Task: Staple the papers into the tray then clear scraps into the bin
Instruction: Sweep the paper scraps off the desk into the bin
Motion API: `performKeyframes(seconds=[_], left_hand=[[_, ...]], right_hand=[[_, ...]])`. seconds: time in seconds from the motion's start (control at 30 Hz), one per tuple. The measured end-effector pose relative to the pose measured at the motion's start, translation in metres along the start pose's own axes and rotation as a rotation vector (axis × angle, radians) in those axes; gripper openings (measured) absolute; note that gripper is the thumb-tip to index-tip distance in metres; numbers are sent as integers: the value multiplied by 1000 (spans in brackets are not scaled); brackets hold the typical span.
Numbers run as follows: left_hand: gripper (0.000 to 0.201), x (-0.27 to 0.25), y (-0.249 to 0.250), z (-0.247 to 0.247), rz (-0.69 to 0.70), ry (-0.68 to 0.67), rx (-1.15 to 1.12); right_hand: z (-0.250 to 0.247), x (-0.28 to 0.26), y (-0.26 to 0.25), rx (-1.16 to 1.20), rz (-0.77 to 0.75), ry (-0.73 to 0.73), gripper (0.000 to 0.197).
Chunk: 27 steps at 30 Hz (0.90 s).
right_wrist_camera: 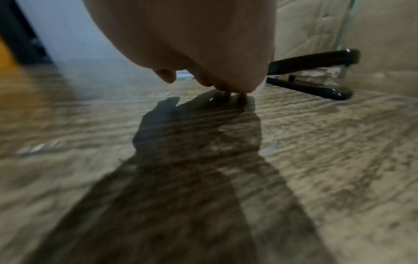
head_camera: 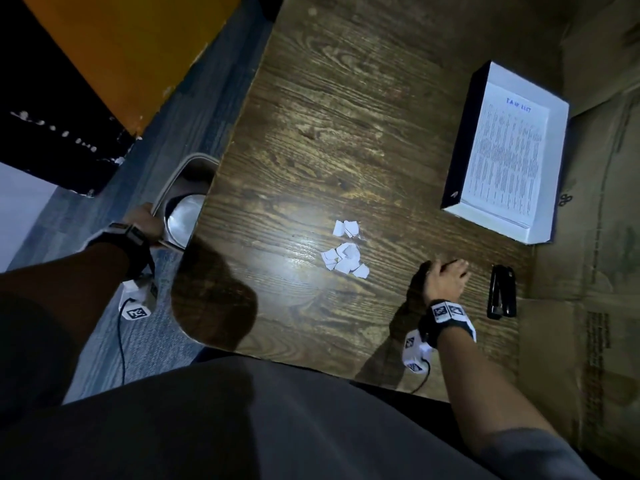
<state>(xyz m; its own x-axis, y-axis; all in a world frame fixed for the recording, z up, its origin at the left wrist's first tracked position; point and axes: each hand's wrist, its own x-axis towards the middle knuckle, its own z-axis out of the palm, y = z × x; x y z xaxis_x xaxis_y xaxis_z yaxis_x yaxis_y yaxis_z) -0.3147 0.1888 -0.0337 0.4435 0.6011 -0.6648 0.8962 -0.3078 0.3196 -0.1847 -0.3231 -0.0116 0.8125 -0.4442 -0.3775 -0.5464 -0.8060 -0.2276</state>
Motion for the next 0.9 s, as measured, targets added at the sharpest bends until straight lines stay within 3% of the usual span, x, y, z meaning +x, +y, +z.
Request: performKeyframes(seconds=[0.2, 0.37, 0.4, 0.47, 0.57, 0.63, 0.8, 0.9], left_hand=[[35, 1, -3, 2, 27, -14, -21], [39, 1, -7, 4, 21, -37, 3], [38, 4, -10, 6, 27, -34, -17], [36, 35, -35, 17, 21, -50, -47], [44, 84, -69, 36, 32, -71, -66], [42, 93, -74, 39, 48, -85, -58], [28, 22, -25, 11, 51, -16, 11], [27, 21, -25, 12, 44, -12, 9]], right_hand=[[47, -84, -48, -138, -447, -179, 73], [62, -119, -57, -164, -740, -259, 64], [59, -119, -52, -127, -719, -221, 64], [53, -118, -34, -52, -537, -119, 63], [57, -123, -18, -74, -313, -123, 66], [71, -137, -26, -119, -329, -160, 69], [99, -171, -71, -135, -471, -224, 69], [98, -174, -84, -60, -653, -274, 60]])
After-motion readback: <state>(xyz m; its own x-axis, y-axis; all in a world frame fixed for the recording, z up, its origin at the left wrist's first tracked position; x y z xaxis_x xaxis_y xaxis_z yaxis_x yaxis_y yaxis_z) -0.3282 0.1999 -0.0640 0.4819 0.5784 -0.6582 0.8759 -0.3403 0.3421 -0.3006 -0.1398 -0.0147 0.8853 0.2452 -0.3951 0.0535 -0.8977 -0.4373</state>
